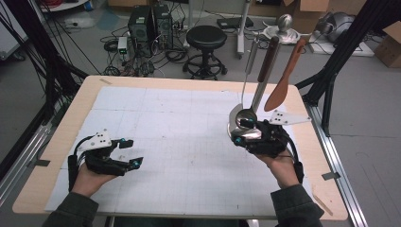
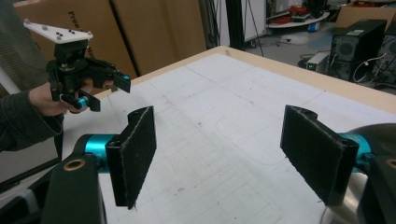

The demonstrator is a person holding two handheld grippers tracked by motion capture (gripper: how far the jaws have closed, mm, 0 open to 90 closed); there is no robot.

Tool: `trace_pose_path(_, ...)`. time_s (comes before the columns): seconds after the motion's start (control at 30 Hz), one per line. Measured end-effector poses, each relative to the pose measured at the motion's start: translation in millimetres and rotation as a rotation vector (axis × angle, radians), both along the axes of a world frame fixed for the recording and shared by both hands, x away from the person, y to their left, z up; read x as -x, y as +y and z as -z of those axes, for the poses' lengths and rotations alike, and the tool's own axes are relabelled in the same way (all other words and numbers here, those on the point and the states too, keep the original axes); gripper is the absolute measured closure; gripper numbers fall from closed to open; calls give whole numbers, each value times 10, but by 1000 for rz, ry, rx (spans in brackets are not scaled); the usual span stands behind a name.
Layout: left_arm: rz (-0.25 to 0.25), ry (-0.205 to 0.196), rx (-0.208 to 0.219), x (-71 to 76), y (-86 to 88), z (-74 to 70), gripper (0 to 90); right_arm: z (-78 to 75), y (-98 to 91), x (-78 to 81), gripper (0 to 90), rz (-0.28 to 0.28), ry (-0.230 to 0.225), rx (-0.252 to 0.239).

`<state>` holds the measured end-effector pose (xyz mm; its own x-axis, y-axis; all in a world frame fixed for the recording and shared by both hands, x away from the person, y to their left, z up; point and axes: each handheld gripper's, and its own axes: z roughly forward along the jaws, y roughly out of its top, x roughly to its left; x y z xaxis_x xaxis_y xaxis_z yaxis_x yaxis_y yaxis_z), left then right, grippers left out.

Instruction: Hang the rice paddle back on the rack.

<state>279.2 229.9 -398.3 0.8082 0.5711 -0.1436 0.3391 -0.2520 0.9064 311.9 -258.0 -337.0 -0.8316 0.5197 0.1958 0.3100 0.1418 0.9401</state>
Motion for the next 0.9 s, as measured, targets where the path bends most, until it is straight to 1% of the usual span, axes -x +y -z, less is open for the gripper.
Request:
trace_pose_path(0.23,-12,-1,6,7,40,-12,209,70,16,24,251,-4,6,11)
trace_pose_path(0.9,-21,-4,10,4,80,-17,207,287,20,110,246,-6,28,25)
